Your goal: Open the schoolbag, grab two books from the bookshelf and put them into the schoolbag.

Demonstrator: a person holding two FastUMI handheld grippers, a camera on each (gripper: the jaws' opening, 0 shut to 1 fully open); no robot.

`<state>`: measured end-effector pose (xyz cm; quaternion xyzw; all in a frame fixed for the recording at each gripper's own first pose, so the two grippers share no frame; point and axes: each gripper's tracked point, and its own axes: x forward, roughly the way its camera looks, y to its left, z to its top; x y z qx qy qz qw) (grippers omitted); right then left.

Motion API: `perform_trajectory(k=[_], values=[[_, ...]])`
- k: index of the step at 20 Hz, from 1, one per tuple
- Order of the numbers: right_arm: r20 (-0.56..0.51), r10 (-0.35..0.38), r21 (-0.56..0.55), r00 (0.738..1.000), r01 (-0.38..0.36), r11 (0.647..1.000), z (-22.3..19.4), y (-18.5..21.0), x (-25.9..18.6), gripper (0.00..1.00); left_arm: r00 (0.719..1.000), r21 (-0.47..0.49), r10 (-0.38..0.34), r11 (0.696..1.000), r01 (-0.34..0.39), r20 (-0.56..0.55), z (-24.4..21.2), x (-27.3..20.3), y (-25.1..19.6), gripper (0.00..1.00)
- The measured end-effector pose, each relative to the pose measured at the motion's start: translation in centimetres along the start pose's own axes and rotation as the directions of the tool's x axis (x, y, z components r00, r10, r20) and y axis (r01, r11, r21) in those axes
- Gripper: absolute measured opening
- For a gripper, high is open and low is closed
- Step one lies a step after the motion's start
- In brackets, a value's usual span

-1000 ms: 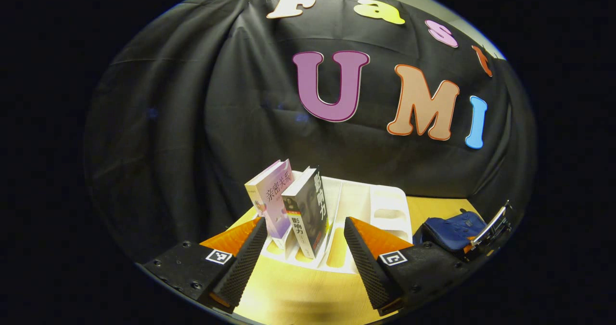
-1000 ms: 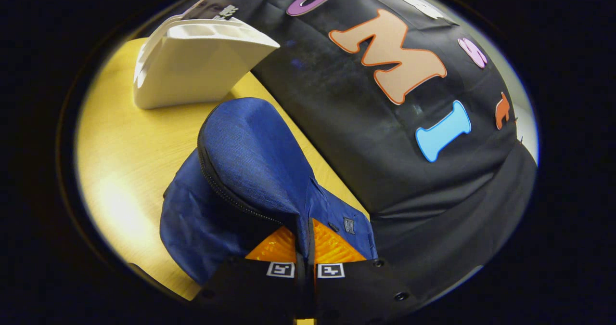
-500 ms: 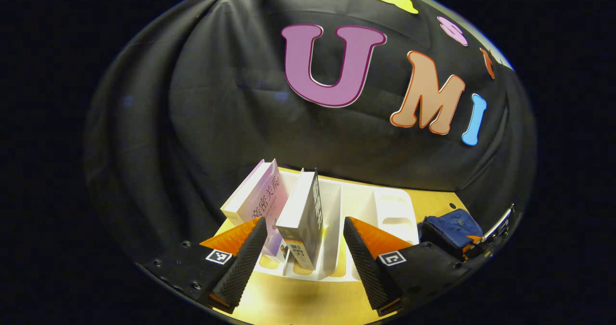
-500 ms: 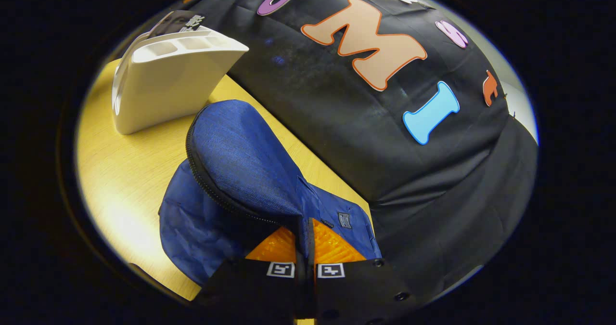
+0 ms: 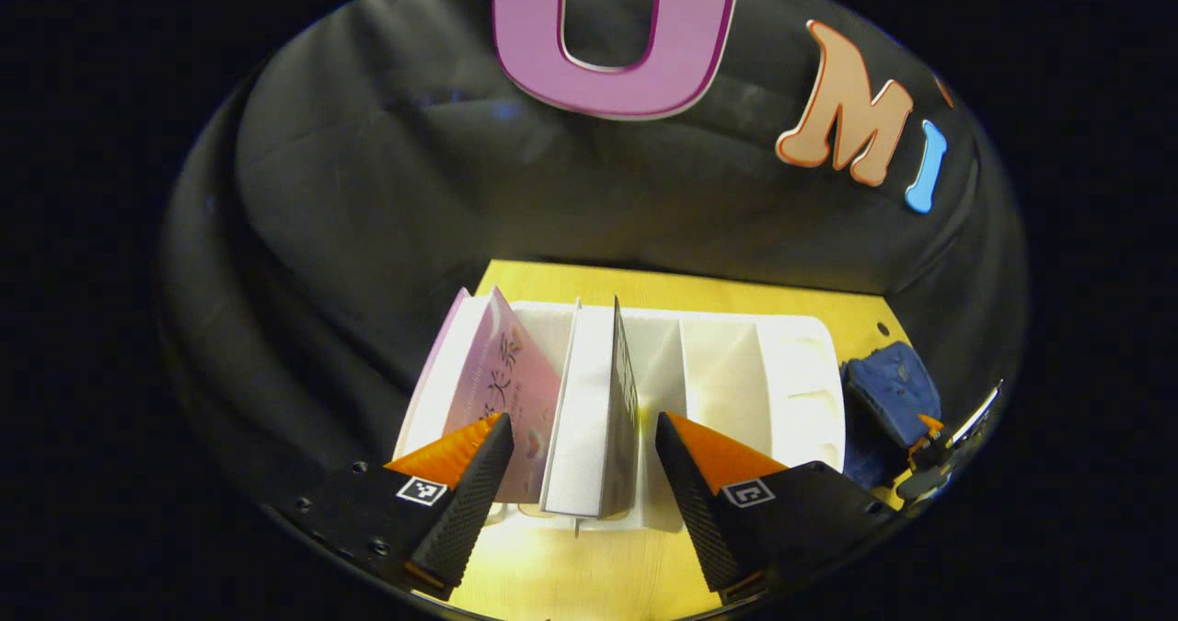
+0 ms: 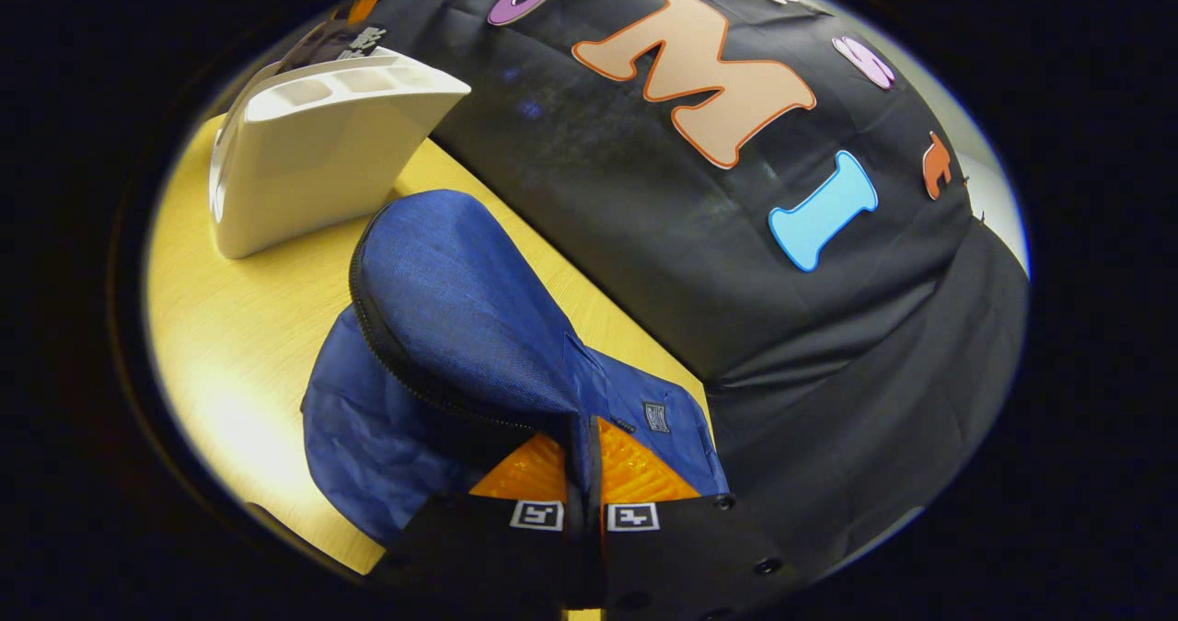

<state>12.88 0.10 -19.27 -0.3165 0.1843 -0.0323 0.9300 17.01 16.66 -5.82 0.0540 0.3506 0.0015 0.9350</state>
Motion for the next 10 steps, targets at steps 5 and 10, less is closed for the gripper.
perform_trajectory(k=[5, 10], values=[[0.005, -0.001, -0.013, 1.0, 0.001, 1.0, 0.1, -0.1, 0.0, 0.01, 0.968, 0.052, -0.023, 0.998, 0.037, -0.251, -2.2, 1.8, 0.0, 0.9], [0.005, -0.008, 0.002, 1.0, 0.008, 1.0, 0.1, -0.5, 0.0, 0.01, 0.909, 0.088, -0.026, 0.994, 0.068, -0.416, -3.9, 3.2, -0.4, 0.73]])
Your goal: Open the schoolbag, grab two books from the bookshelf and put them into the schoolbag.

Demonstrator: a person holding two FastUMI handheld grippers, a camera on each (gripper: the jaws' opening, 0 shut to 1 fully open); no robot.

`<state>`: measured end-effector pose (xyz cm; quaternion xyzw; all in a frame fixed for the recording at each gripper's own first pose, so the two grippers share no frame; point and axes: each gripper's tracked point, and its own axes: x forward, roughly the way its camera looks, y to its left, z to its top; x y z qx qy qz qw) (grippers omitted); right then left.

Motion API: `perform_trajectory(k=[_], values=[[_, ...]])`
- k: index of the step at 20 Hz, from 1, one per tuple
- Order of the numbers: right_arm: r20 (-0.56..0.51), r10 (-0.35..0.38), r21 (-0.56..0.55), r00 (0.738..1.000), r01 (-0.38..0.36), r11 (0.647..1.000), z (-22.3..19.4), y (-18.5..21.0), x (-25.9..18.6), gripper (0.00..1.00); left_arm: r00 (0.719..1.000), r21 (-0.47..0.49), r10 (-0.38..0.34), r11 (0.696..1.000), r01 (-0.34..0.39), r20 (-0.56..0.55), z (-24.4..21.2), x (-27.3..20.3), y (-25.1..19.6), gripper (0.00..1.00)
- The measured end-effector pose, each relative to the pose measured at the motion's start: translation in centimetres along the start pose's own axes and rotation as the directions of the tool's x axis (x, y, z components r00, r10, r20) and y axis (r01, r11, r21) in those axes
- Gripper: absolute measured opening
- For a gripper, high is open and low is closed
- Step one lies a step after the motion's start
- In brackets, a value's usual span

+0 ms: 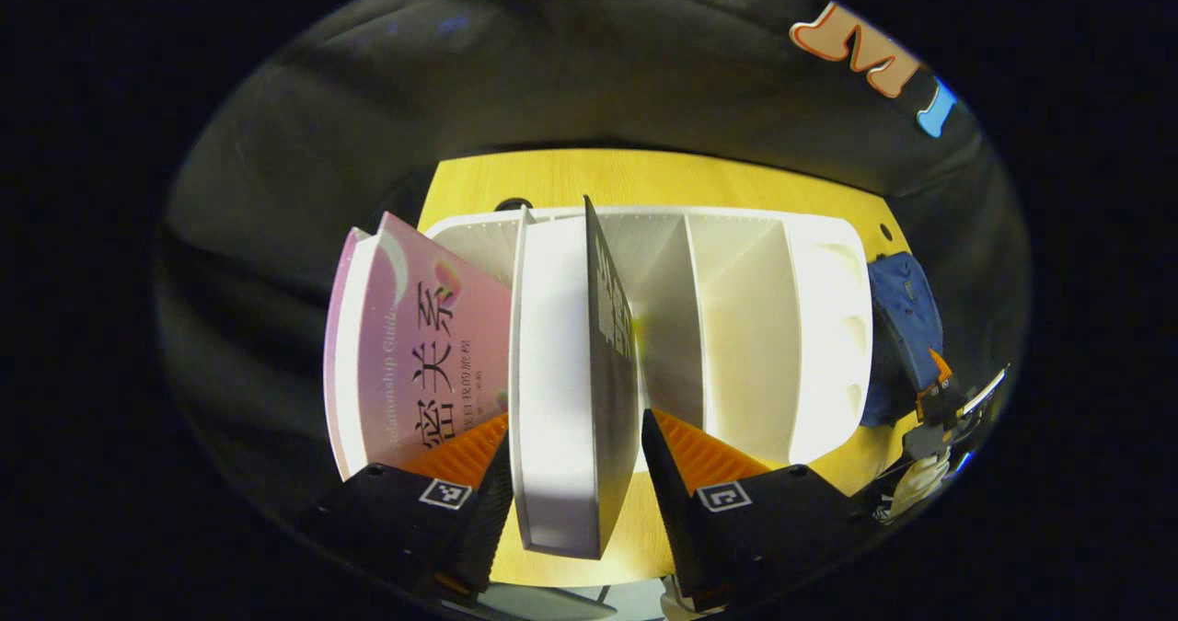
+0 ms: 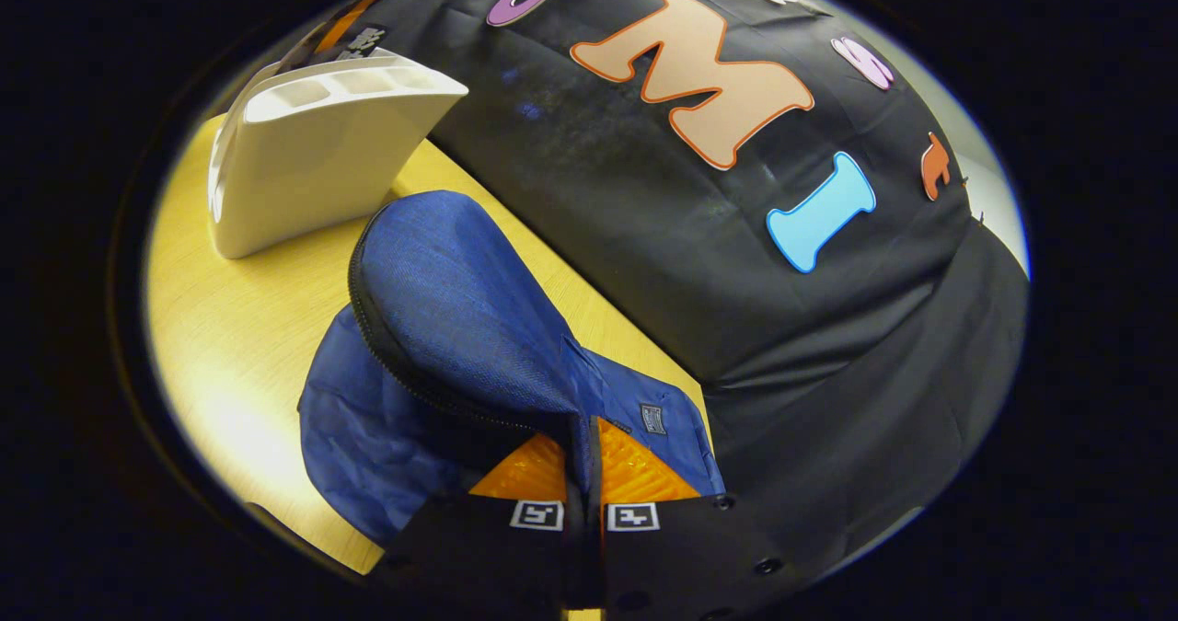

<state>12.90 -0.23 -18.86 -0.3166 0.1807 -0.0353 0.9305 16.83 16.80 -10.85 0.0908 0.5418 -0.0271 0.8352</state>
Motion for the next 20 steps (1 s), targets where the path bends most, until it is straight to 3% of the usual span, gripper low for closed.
perform_trajectory(k=[4, 7, 8, 10, 12, 20], values=[[0.0, -0.003, 0.009, 1.0, 0.003, 1.0, 0.1, -0.3, -0.1, 0.04, 0.998, 0.018, 0.001, 1.0, 0.0, -0.069, 0.1, 1.3, -0.5, 0.66], [0.0, -0.006, 0.007, 1.0, 0.006, 1.0, 0.1, -0.5, -0.1, 0.01, 0.995, 0.015, 0.007, 1.0, -0.005, -0.102, 0.0, 1.2, -0.6, 0.51], [0.0, -0.006, 0.008, 1.0, 0.006, 1.0, 0.1, -0.5, -0.1, 0.06, 0.994, 0.02, 0.009, 1.0, -0.007, -0.105, 0.0, 1.2, -0.6, 0.51], [0.0, -0.004, 0.006, 1.0, 0.004, 1.0, 0.1, -0.4, 0.0, 0.04, 0.991, 0.024, 0.029, 0.999, -0.026, -0.128, -0.2, 1.0, -0.3, 0.5], [0.001, -0.001, 0.001, 1.0, 0.001, 1.0, 0.1, -0.3, 0.0, 0.01, 0.987, -0.045, 0.038, 0.998, -0.045, -0.153, -0.5, 0.8, -0.3, 0.39], [0.004, 0.008, 0.017, 1.0, -0.009, 1.0, 0.2, -0.6, 0.0, 0.01, 0.974, -0.186, 0.051, 0.978, -0.094, -0.222, -2.1, -0.4, -1.6, 0.37]])
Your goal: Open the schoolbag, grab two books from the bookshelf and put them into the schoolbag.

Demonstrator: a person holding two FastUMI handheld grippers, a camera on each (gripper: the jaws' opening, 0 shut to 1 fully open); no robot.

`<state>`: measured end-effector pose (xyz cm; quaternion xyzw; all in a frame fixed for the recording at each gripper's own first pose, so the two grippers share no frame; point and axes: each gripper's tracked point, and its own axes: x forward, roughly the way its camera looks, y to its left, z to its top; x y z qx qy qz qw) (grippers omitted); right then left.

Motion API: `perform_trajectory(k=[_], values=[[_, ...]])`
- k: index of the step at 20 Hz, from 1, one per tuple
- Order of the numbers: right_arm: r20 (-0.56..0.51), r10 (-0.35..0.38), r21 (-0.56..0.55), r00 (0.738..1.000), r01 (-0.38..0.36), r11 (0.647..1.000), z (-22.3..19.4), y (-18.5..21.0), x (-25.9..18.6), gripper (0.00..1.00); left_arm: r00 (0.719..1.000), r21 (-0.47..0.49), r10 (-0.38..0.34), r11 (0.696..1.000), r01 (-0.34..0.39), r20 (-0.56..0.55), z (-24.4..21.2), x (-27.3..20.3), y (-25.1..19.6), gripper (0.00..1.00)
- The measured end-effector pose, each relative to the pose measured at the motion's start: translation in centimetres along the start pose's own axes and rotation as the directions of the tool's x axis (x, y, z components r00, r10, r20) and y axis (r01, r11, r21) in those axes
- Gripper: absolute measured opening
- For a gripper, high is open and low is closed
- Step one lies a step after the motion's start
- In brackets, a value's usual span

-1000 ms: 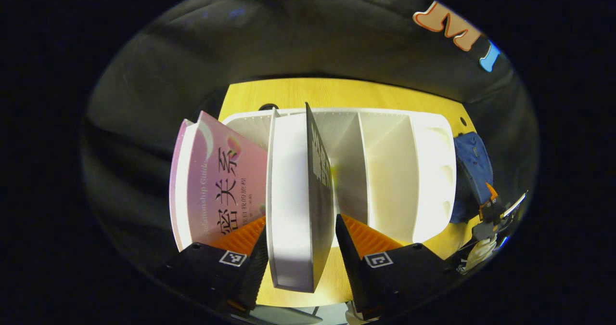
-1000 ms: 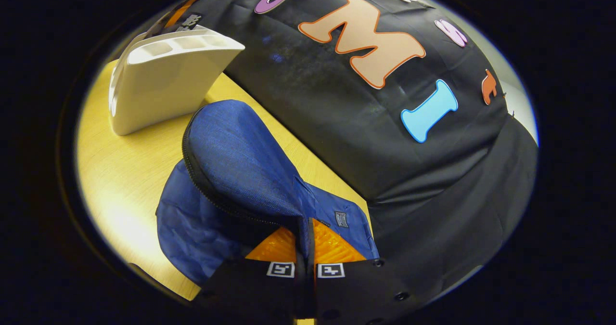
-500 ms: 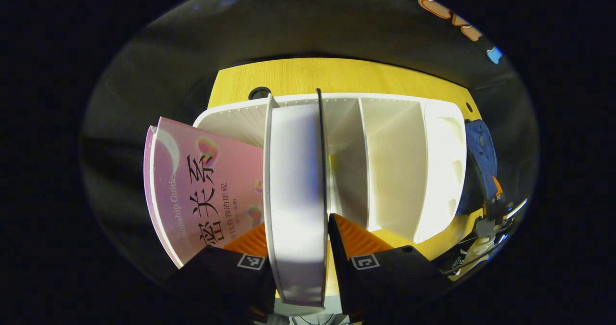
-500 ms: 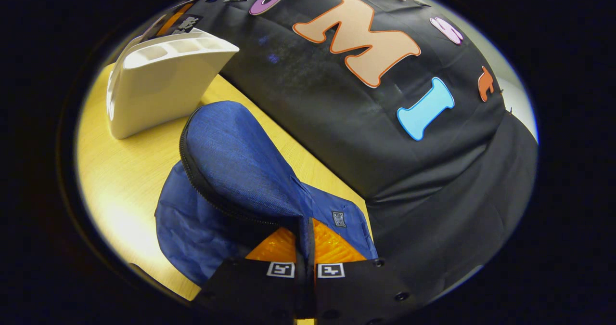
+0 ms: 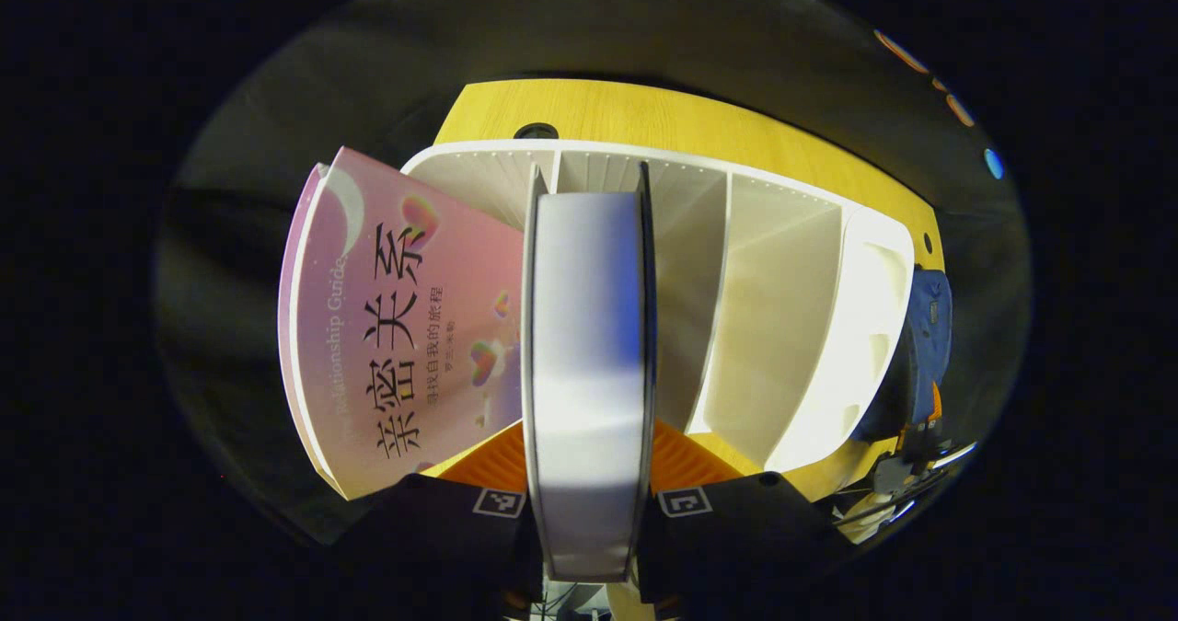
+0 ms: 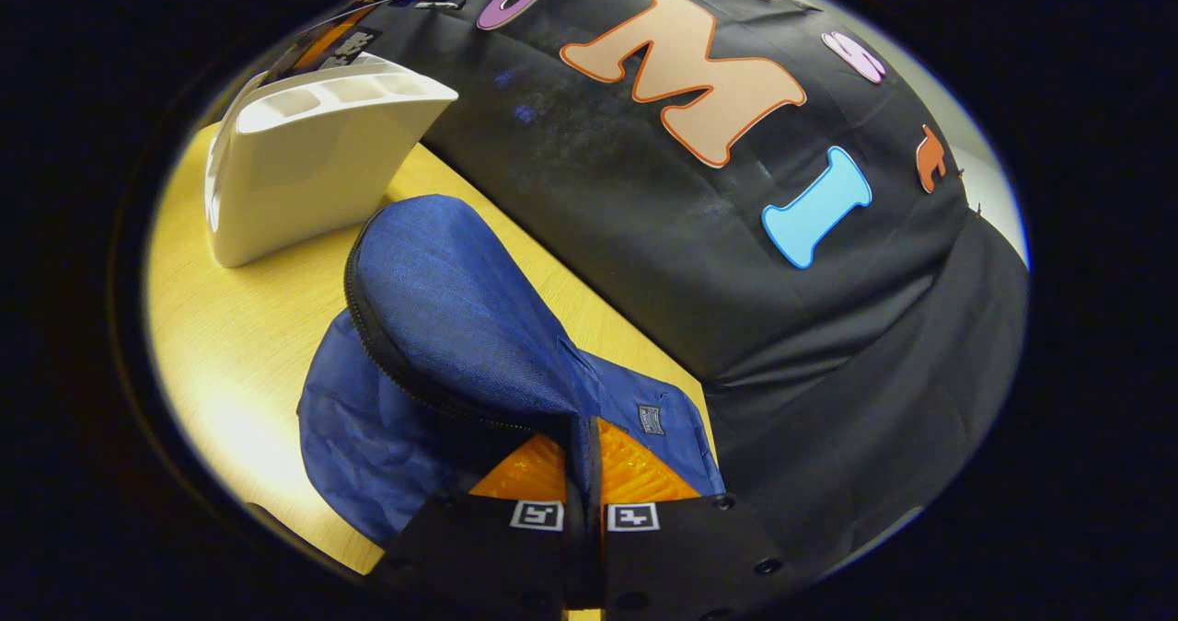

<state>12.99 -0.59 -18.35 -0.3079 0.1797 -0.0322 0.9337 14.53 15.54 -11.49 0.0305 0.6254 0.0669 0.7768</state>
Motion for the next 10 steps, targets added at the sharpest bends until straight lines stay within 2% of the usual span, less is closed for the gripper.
perform_trajectory(k=[1, 3, 4, 6, 8, 9, 10], values=[[-0.001, 0.006, 0.007, 1.0, -0.006, 1.0, 0.0, -0.1, 0.0, 0.06, 1.0, -0.032, 0.016, 0.999, -0.016, 0.005, -0.3, -0.6, 0.2, 0.37], [0.0, 0.013, 0.016, 1.0, -0.013, 1.0, 0.1, -0.2, 0.0, 0.04, 1.0, -0.06, 0.005, 0.998, -0.004, 0.012, -1.3, -2.1, -0.3, 0.38], [0.004, 0.014, 0.026, 1.0, -0.014, 1.0, 0.2, -0.5, -0.1, 0.03, 1.0, -0.066, -0.004, 0.998, 0.006, 0.026, -2.3, -3.6, -0.3, 0.35], [0.012, 0.02, 0.044, 1.0, -0.02, 0.999, 0.3, -0.9, -0.1, 0.0, 0.999, -0.079, -0.006, 0.997, 0.01, 0.052, -3.5, -5.9, -0.3, 0.37], [0.02, 0.025, 0.058, 0.999, -0.026, 0.998, 0.4, -1.1, -0.1, 0.06, 0.997, -0.103, -0.002, 0.995, 0.011, 0.081, -4.4, -8.1, 0.1, 0.37], [0.023, 0.03, 0.065, 0.999, -0.032, 0.997, 0.3, -1.2, -0.2, 0.03, 0.996, -0.117, -0.007, 0.993, 0.018, 0.094, -4.8, -8.9, 0.1, 0.37], [0.025, 0.032, 0.067, 0.999, -0.033, 0.997, 0.4, -1.3, -0.3, 0.06, 0.994, -0.141, -0.012, 0.99, 0.026, 0.105, -5.4, -9.8, 0.0, 0.37]])
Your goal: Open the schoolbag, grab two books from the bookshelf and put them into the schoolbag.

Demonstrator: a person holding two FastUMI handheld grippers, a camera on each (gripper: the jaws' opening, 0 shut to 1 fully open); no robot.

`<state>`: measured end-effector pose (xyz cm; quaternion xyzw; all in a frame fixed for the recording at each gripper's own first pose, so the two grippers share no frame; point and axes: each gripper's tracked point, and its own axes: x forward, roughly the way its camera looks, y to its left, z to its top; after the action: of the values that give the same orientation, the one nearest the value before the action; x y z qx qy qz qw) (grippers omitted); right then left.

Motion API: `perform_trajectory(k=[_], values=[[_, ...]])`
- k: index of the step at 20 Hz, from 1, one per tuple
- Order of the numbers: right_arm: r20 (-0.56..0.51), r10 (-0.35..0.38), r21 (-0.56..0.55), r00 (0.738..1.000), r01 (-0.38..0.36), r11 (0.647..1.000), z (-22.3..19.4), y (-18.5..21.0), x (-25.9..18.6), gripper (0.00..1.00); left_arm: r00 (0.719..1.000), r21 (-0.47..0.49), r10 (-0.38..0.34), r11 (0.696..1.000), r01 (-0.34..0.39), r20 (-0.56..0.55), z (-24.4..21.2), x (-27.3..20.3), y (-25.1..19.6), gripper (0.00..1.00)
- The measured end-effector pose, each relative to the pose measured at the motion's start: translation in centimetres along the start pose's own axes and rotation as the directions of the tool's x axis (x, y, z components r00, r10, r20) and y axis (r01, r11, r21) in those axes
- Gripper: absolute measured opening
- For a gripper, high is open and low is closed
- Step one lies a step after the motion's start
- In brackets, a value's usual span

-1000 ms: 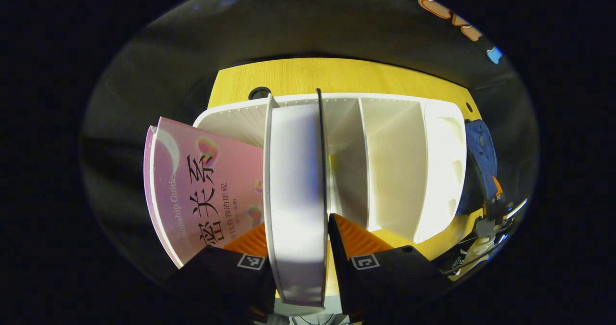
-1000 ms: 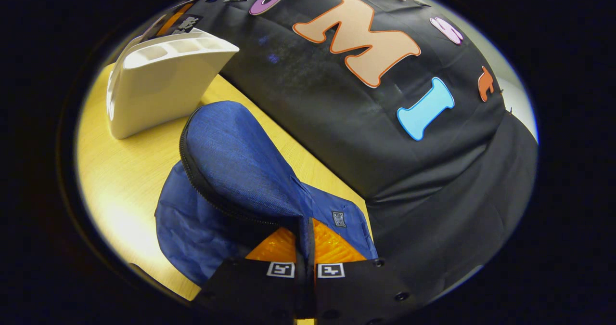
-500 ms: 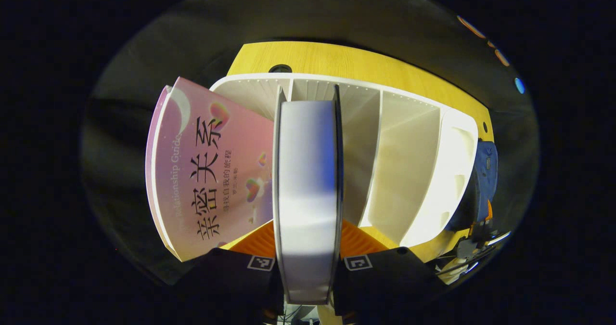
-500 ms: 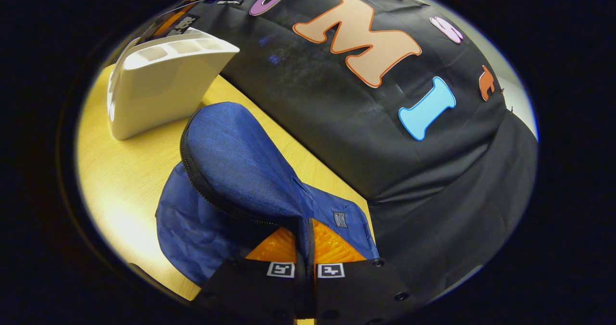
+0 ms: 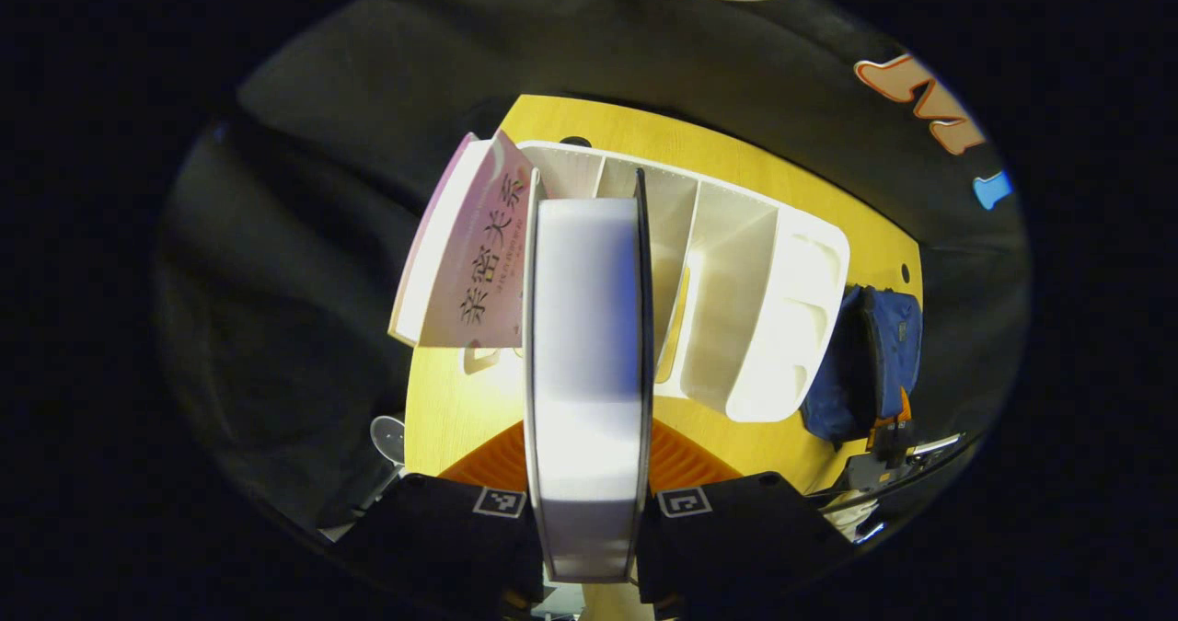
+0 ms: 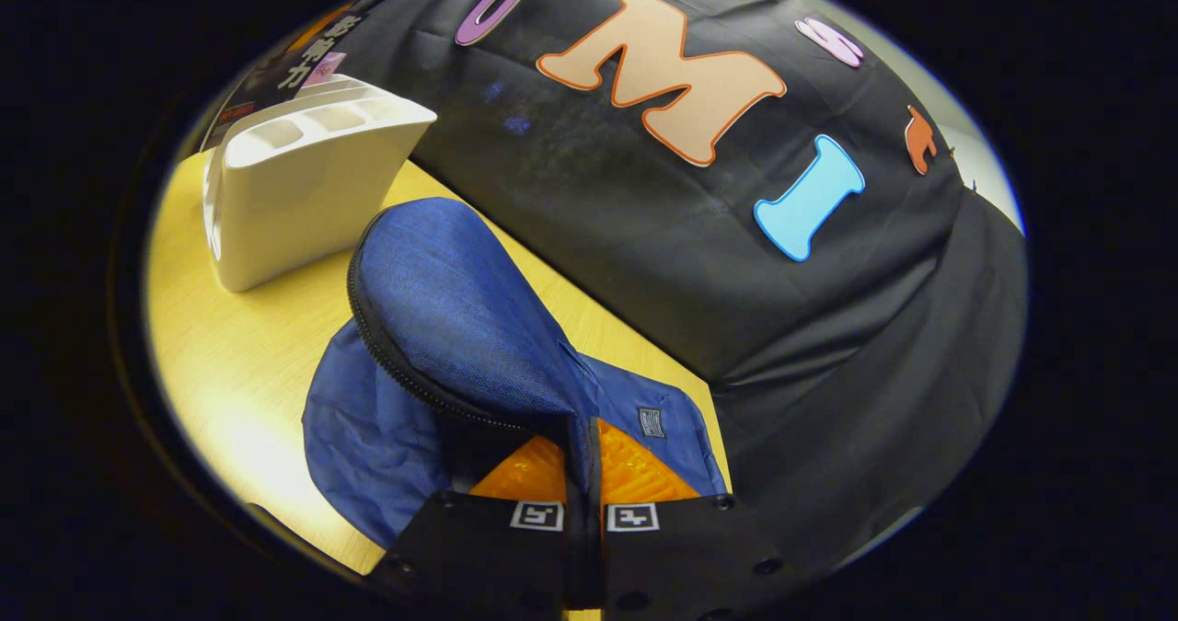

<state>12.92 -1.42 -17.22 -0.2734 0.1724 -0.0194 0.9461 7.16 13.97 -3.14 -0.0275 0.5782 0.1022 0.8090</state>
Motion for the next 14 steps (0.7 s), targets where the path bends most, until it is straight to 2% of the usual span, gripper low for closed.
perform_trajectory(k=[1, 4, 5, 6, 7, 10, 14], values=[[0.004, 0.003, 0.002, 1.0, -0.003, 1.0, 0.0, -0.1, -0.1, 0.06, 1.0, -0.019, -0.004, 1.0, 0.004, 0.009, -0.5, -1.1, -0.1, 0.34], [0.015, 0.013, -0.001, 1.0, -0.013, 1.0, -0.1, -0.3, -0.2, 0.03, 0.999, -0.055, -0.02, 0.998, 0.022, 0.045, -2.0, -3.2, -0.2, 0.36], [0.013, 0.017, 0.002, 1.0, -0.017, 1.0, -0.2, -0.4, -0.2, 0.06, 0.998, -0.069, -0.028, 0.997, 0.032, 0.058, -2.5, -3.8, -0.4, 0.36], [0.01, 0.021, 0.008, 1.0, -0.021, 1.0, -0.2, -0.5, -0.2, 0.03, 0.996, -0.086, -0.033, 0.996, 0.04, 0.083, -3.2, -4.9, -0.9, 0.37], [0.008, 0.029, 0.022, 1.0, -0.029, 0.999, -0.3, -0.4, -0.1, 0.06, 0.993, -0.086, -0.036, 0.995, 0.046, 0.112, -3.6, -6.0, -1.2, 0.36], [0.007, 0.036, 0.054, 0.999, -0.036, 0.998, -0.1, -0.6, -0.1, 0.06, 0.985, -0.074, -0.046, 0.995, 0.059, 0.166, -4.6, -8.2, -2.6, 0.36], [0.019, 0.042, 0.125, 0.999, -0.044, 0.991, 0.1, -1.5, -0.3, 0.02, 0.963, -0.069, -0.16, 0.982, 0.179, 0.215, -6.1, -10.0, -6.9, 0.36]])
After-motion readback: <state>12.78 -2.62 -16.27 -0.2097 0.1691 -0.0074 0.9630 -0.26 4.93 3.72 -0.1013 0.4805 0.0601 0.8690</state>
